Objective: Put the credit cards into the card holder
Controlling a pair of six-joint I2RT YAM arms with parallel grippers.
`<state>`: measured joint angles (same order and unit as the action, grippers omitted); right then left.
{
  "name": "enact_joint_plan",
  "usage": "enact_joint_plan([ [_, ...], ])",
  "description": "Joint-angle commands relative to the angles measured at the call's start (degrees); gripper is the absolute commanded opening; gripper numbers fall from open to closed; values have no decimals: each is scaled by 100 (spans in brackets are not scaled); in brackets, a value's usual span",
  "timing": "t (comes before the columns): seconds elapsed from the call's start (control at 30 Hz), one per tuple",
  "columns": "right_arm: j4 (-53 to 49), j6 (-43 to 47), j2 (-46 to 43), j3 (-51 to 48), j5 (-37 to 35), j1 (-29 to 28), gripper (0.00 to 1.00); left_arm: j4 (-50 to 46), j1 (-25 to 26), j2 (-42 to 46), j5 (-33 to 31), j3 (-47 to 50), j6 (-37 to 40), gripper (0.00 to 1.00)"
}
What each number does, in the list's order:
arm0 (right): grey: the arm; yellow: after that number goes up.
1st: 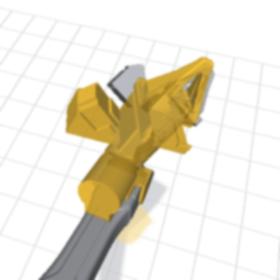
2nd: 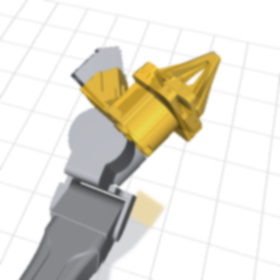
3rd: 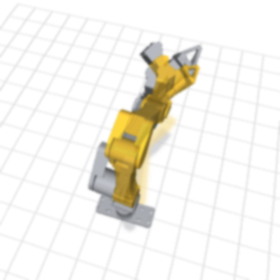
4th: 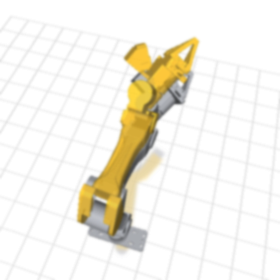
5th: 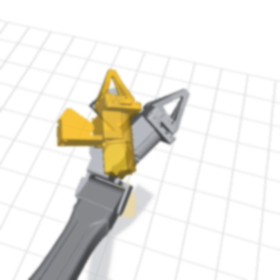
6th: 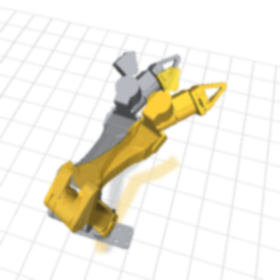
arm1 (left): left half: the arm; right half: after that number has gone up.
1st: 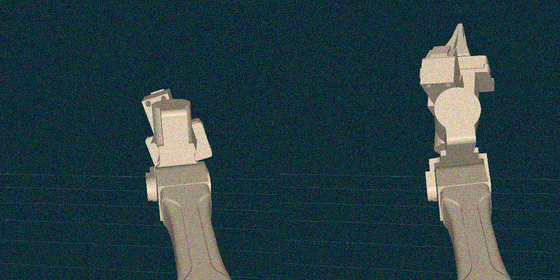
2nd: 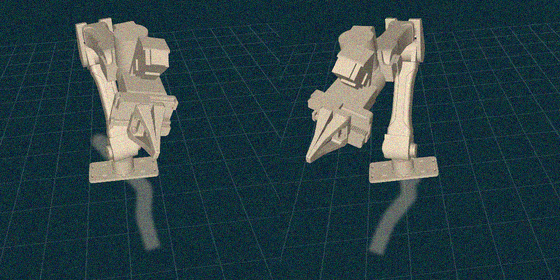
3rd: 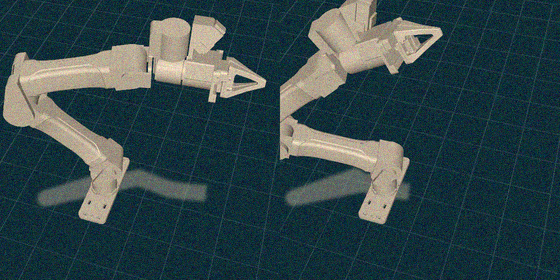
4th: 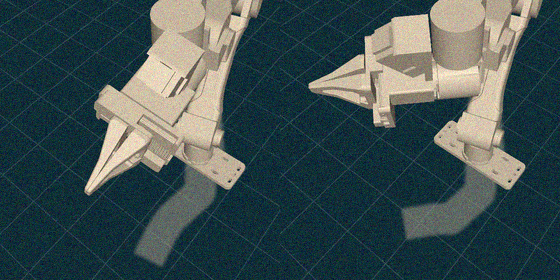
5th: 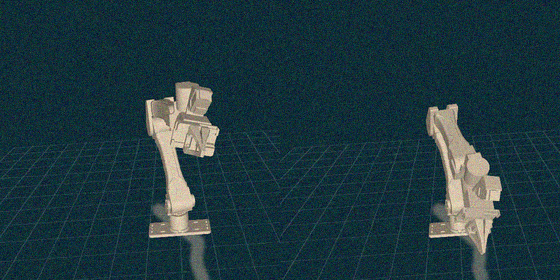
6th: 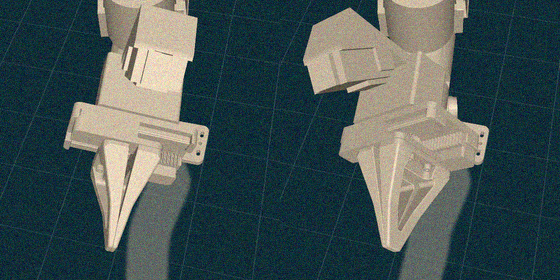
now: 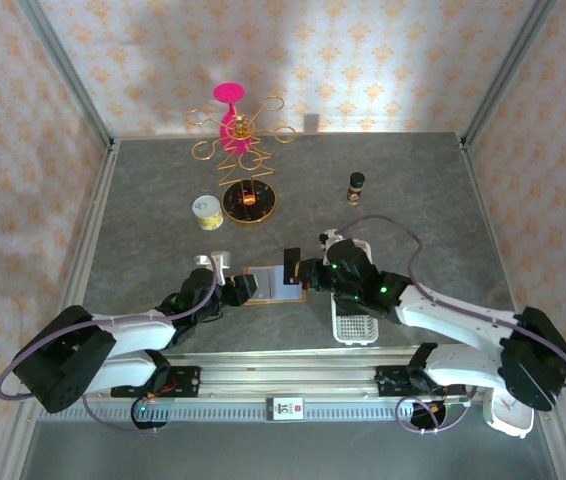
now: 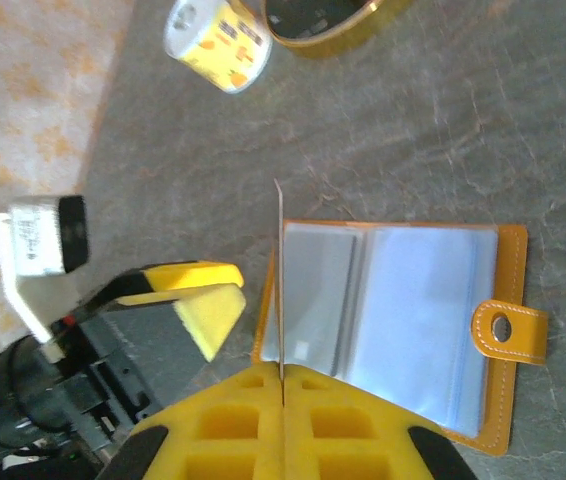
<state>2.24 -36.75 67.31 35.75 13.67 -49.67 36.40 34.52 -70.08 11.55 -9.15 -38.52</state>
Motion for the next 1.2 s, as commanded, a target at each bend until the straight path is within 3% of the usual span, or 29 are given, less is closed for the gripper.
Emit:
enact_joint_plan([
  [0.0,316,-158,470,218,104,28,0,-277,37,-119,-113,-213,115,52],
  [0.13,462,0,1039,415,180,36,0,-500,37,-253,-317,-323,126,47],
  [0.5,654,12,1889,628,136,45,0,-576,37,-400,-373,-391,150,43],
  [0.77,699,-277,2170,589,144,45,0,-506,41,-533,-338,-417,170,33],
  [1.17,872,-605,2213,435,127,45,0,-607,46,-597,-425,-458,196,31],
])
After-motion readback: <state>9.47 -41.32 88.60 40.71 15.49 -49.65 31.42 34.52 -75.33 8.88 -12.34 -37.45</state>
